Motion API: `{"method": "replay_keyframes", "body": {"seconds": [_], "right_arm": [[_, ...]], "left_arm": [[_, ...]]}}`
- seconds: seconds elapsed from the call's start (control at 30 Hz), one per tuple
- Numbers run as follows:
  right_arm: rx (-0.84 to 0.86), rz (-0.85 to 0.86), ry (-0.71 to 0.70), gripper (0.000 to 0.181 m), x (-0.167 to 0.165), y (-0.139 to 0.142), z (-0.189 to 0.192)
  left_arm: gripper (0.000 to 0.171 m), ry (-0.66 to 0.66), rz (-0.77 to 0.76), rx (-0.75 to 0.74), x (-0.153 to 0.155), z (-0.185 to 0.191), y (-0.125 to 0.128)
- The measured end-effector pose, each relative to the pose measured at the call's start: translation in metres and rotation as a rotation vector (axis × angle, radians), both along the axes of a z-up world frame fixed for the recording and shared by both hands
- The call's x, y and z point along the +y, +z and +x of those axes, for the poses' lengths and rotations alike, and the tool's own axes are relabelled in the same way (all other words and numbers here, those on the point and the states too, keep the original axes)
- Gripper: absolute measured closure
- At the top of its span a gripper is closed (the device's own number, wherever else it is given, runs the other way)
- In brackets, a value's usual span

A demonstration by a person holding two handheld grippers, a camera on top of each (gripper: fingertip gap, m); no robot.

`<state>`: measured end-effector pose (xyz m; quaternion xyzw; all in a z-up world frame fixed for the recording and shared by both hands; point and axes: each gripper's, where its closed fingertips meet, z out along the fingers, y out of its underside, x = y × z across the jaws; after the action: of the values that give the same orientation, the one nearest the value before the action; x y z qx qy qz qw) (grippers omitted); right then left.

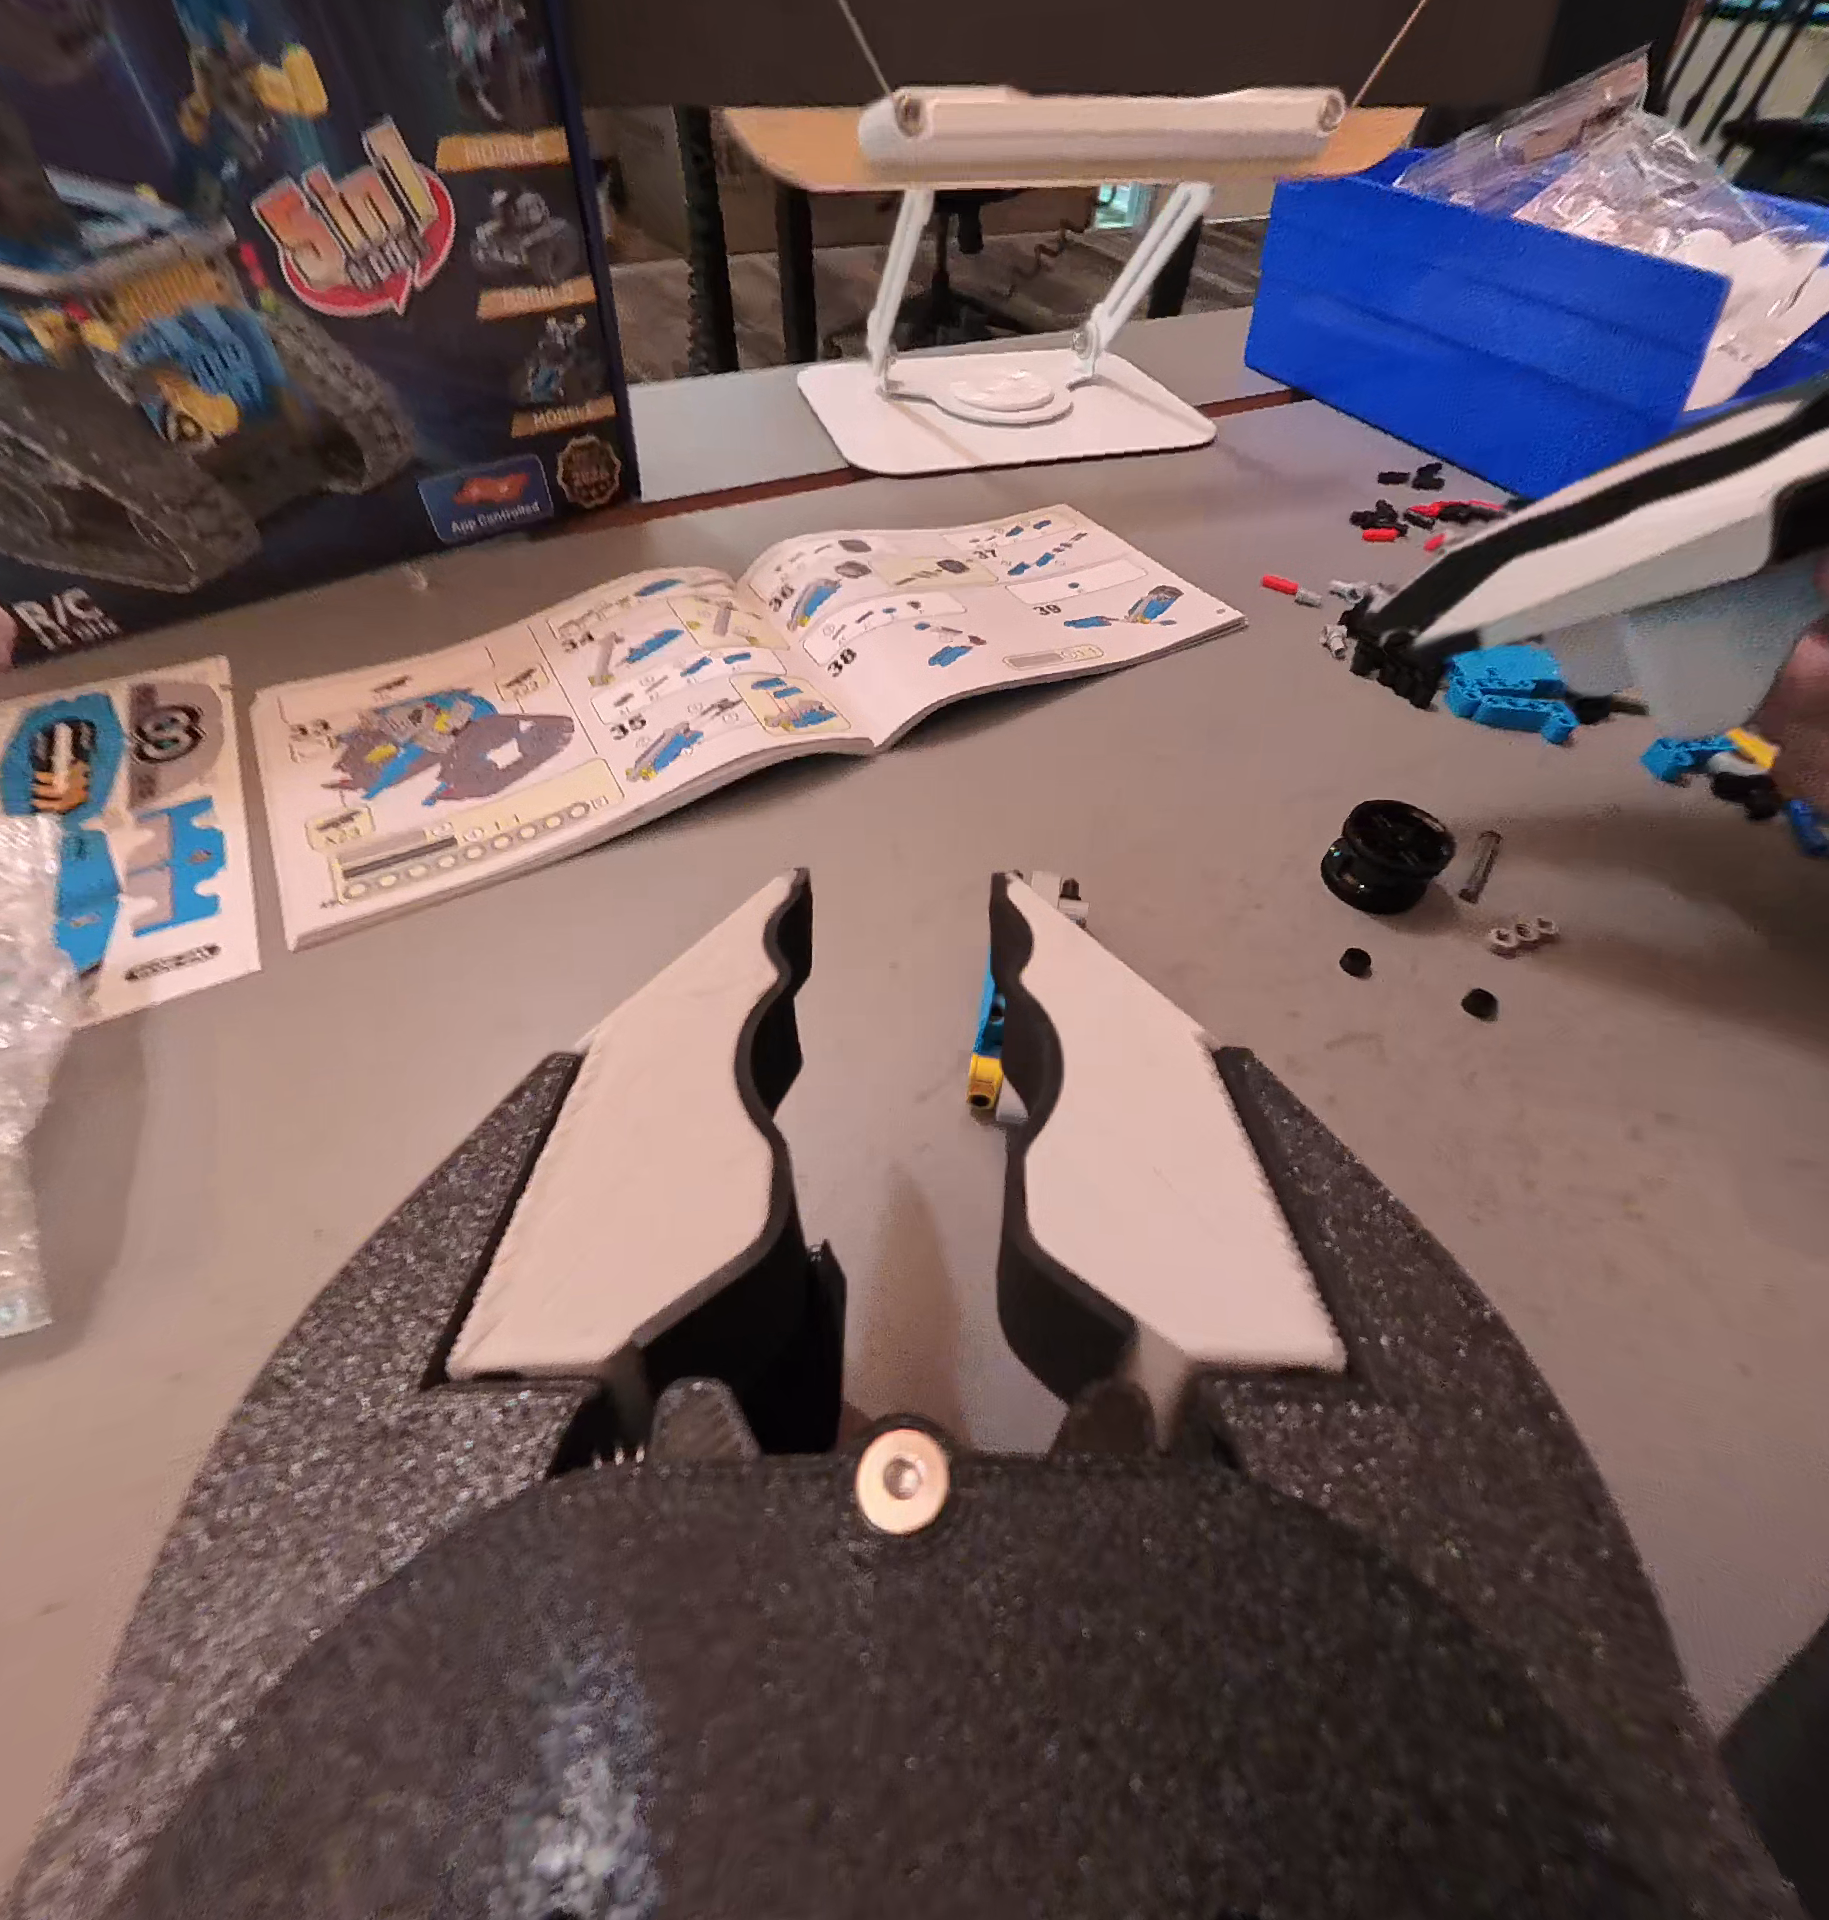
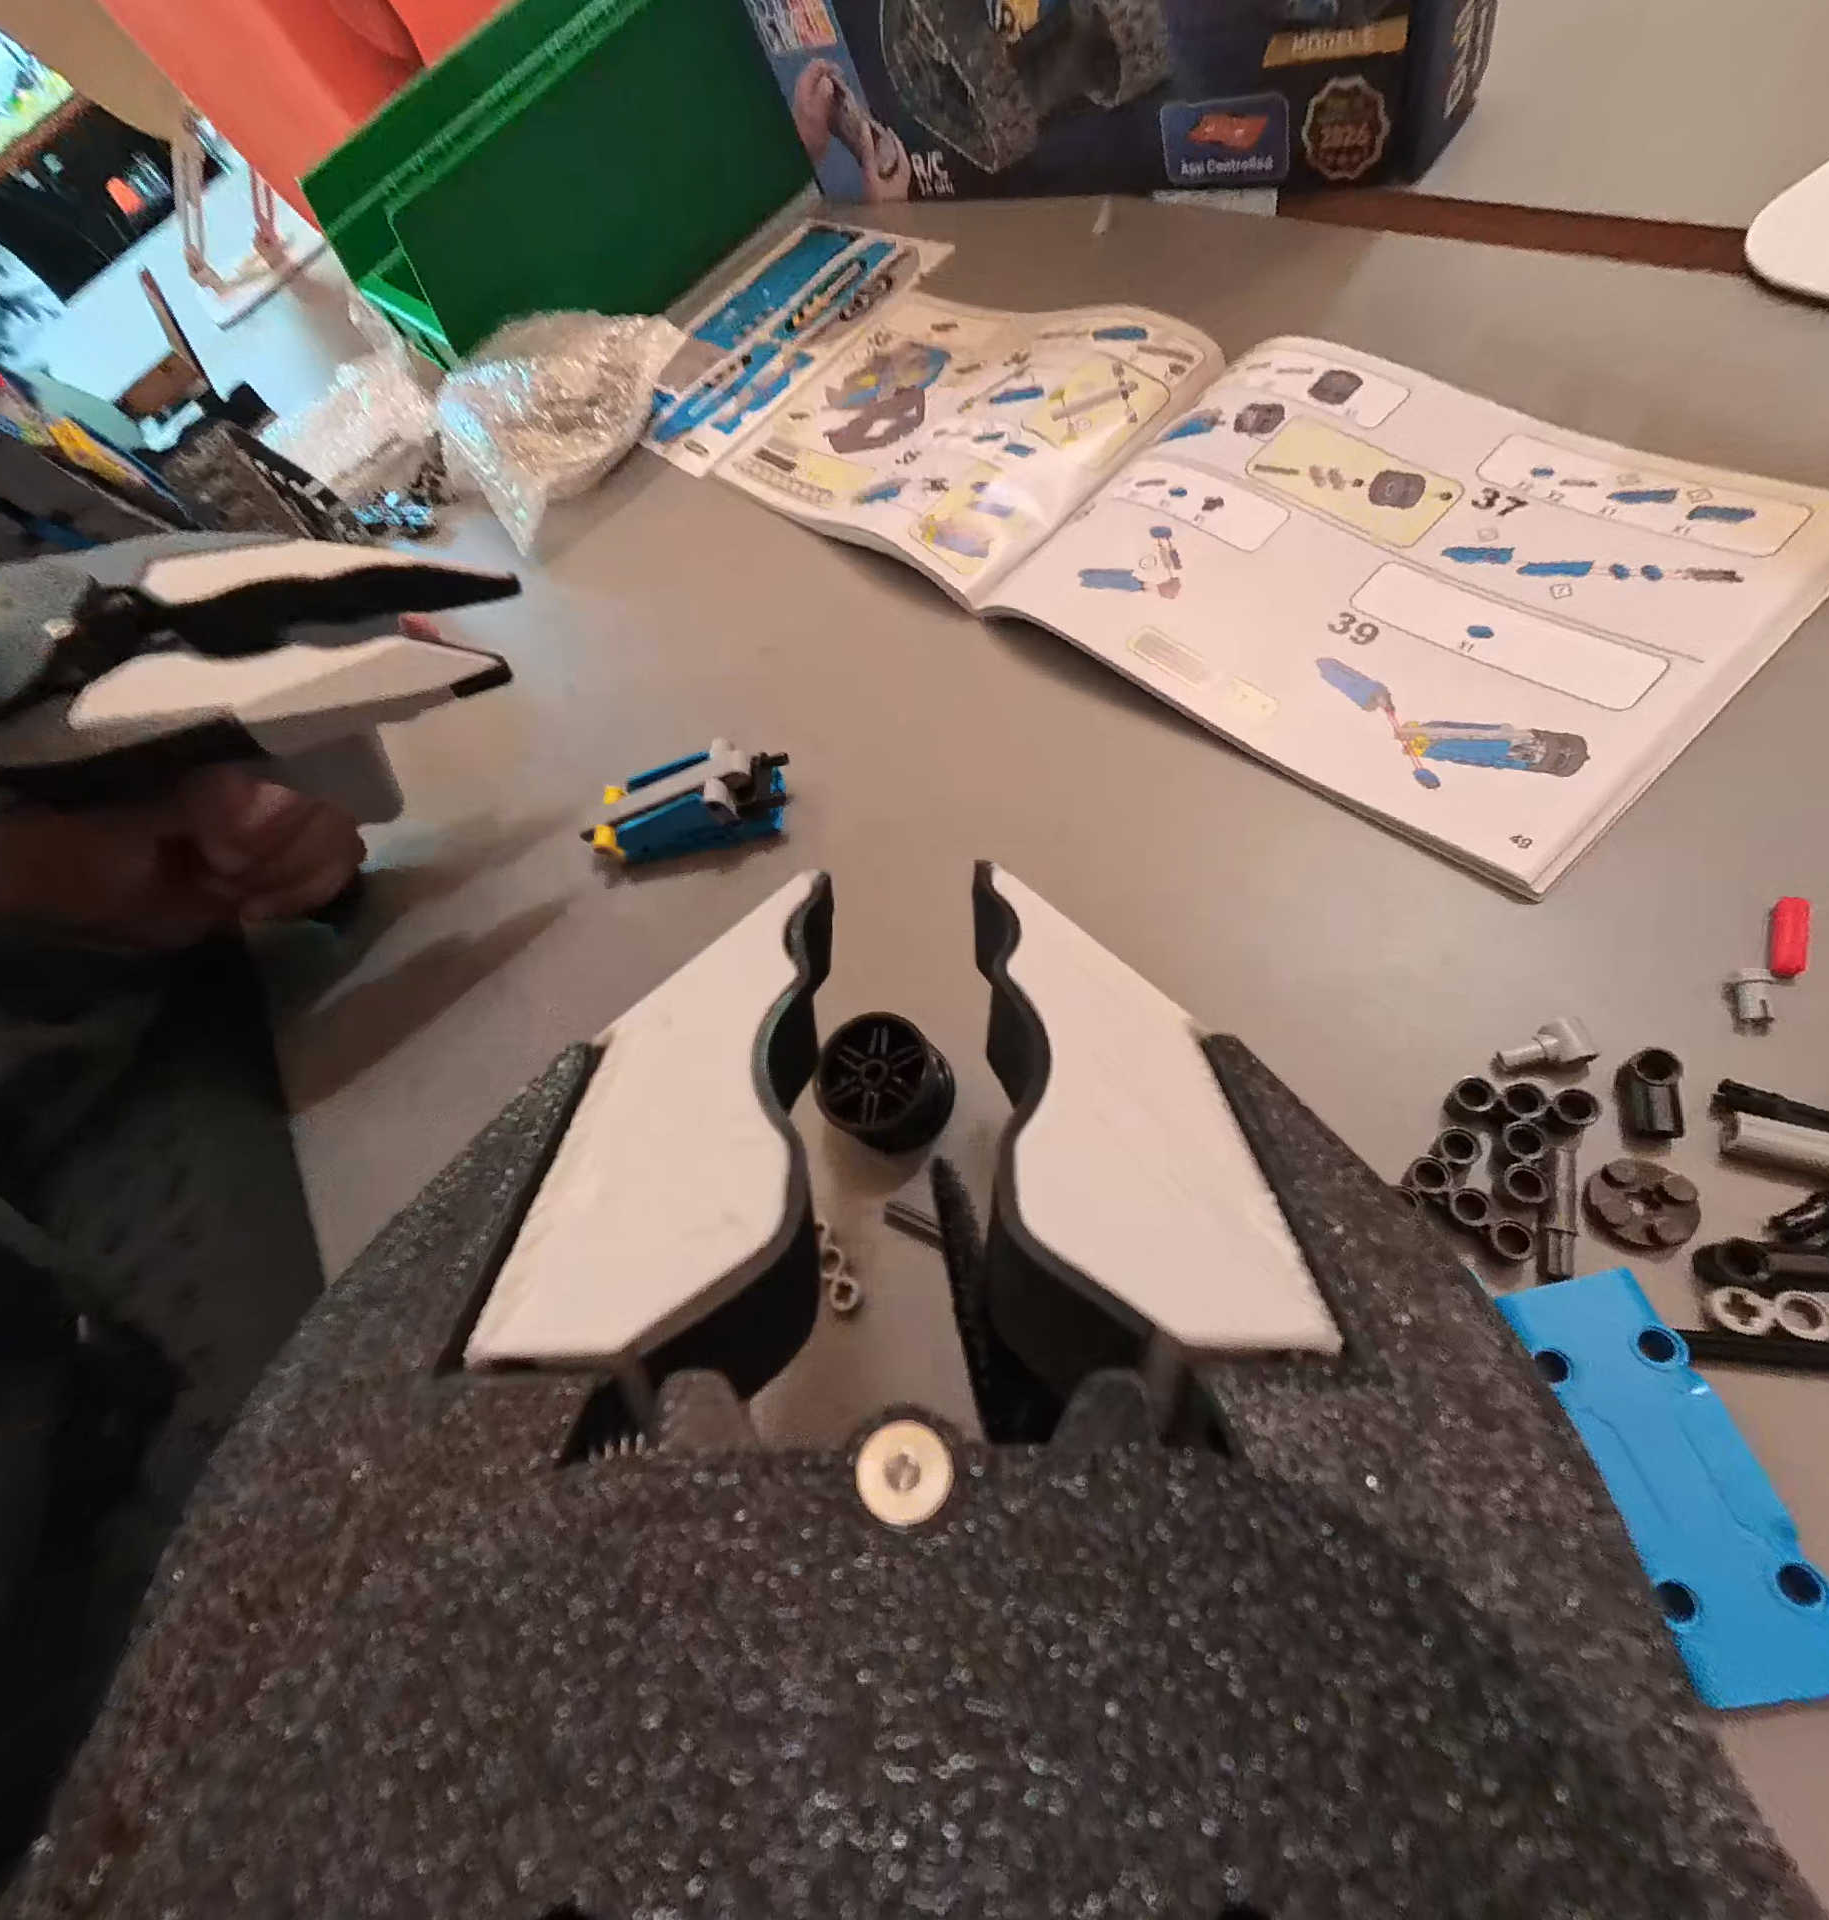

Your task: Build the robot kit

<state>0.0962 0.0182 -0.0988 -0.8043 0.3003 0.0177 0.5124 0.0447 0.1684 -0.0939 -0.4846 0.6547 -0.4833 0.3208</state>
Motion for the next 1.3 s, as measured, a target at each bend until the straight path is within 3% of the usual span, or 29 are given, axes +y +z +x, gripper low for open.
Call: {"method": "replay_keyframes", "body": {"seconds": [0.23,0.4,0.53,0.6,0.7,0.8,1.03,1.3], "right_arm": [[-0.038,-0.135,-0.038,0.154,-0.007,-0.024,0.014],[-0.096,-0.124,-0.157,0.154,-0.033,-0.007,0.034],[-0.149,-0.246,-0.337,0.155,-0.102,0.008,0.038],[-0.164,-0.322,-0.416,0.166,-0.147,0.011,0.024],[-0.053,-0.412,-0.488,0.165,-0.203,-0.005,-0.005],[0.007,-0.497,-0.548,0.164,-0.239,-0.023,-0.024],[0.001,-0.539,-0.488,0.153,-0.231,-0.04,-0.017],[-0.011,-0.608,-0.504,0.152,-0.251,-0.04,0.002]], "left_arm": [[0.135,-0.031,-0.113,0.102,0.0,0.004,-0.011],[0.135,-0.034,-0.163,0.117,0.002,0.003,-0.01],[0.135,-0.035,-0.166,0.117,0.003,0.002,-0.01],[0.135,-0.032,-0.169,0.119,0.003,0.003,-0.01],[0.135,-0.035,-0.163,0.129,0.002,0.003,-0.012],[0.135,-0.05,-0.151,0.131,-0.001,0.002,-0.013],[0.135,-0.037,-0.143,0.136,0.0,0.004,-0.014],[0.135,-0.049,-0.13,0.137,-0.002,0.003,-0.014]]}}
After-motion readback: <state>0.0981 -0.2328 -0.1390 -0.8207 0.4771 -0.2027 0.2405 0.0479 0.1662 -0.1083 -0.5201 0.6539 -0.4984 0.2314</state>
